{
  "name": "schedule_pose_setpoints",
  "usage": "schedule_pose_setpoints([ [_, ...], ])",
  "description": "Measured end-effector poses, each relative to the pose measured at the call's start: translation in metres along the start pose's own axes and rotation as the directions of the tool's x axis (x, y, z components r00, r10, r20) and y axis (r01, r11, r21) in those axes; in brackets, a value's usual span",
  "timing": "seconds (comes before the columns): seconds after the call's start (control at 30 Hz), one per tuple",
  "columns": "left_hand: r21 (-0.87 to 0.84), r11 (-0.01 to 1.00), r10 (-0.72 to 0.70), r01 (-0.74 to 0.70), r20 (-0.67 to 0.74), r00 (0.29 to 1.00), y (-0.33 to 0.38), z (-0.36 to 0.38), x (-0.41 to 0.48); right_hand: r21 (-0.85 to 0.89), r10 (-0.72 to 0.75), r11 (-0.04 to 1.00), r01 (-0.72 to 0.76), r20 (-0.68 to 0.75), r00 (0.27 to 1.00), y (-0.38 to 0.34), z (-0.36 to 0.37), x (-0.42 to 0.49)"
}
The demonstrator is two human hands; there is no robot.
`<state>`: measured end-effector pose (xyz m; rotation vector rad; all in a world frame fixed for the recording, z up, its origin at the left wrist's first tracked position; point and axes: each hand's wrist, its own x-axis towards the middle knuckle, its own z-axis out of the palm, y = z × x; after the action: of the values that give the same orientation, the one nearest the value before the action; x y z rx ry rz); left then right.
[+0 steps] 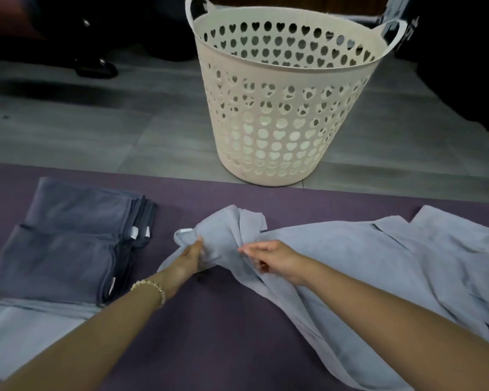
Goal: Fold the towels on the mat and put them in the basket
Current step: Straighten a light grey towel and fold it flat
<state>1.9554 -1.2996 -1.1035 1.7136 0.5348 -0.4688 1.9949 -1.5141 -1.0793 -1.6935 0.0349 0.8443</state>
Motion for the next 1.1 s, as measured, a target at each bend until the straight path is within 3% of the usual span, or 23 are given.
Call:
schedule_pose_setpoints([
  [0.1,0.047,0.999,-0.006,0.021,-0.291,0.957,0.006,-0.012,0.005,-0.109,0.026,0.994,-0.024,0.018,0.999,-0.005,0.013,-0.002],
  [0.13,-0.011,0.999,-0.048,0.047,-0.307,0.950,0.006,-0.017,0.008,-0.096,0.023,0.995,-0.024,-0.015,1.000,-0.004,0.015,-0.001],
  [0.2,-0.189,0.978,-0.128,0.086,-0.220,0.967,-0.003,-0.025,0.020,-0.141,0.024,0.990,-0.028,-0.032,0.999,0.001,0.020,0.004],
  [0.27,-0.290,0.954,-0.132,0.079,-0.166,0.977,-0.009,-0.026,0.024,-0.274,0.070,0.960,-0.054,0.049,0.996,0.013,0.031,0.002],
  [0.33,-0.275,0.961,-0.088,0.021,-0.234,0.968,-0.006,-0.019,0.025,-0.390,0.072,0.920,-0.038,0.073,0.995,0.029,0.044,-0.004],
  [0.4,-0.268,0.963,-0.064,-0.014,-0.279,0.958,0.001,-0.012,0.025,-0.383,0.016,0.924,-0.014,0.002,1.000,0.043,0.047,-0.008],
  [0.53,-0.388,0.921,-0.068,-0.030,-0.237,0.969,0.012,-0.009,0.016,-0.493,0.060,0.870,-0.020,0.065,0.996,0.050,0.047,-0.012],
  [0.63,-0.362,0.912,0.130,-0.191,-0.185,0.974,0.028,-0.008,-0.014,-0.156,-0.117,0.982,0.108,-0.052,0.992,0.022,0.052,-0.017],
  [0.7,-0.258,0.926,0.271,-0.275,-0.051,0.961,0.035,-0.008,-0.038,-0.001,-0.195,0.980,0.198,-0.176,0.965,-0.010,0.052,-0.019],
  [0.8,-0.160,0.931,0.352,-0.327,0.166,0.921,0.039,-0.009,-0.068,0.102,-0.214,0.971,0.217,-0.047,0.976,-0.051,0.056,-0.024],
  [0.97,-0.010,0.949,0.299,-0.316,0.351,0.888,0.037,-0.038,-0.087,-0.012,-0.206,0.979,0.206,-0.018,0.978,-0.064,0.073,-0.035],
  [1.1,-0.023,0.941,0.334,-0.338,0.230,0.914,0.030,-0.042,-0.088,-0.002,-0.211,0.977,0.212,-0.038,0.977,-0.062,0.068,-0.042],
])
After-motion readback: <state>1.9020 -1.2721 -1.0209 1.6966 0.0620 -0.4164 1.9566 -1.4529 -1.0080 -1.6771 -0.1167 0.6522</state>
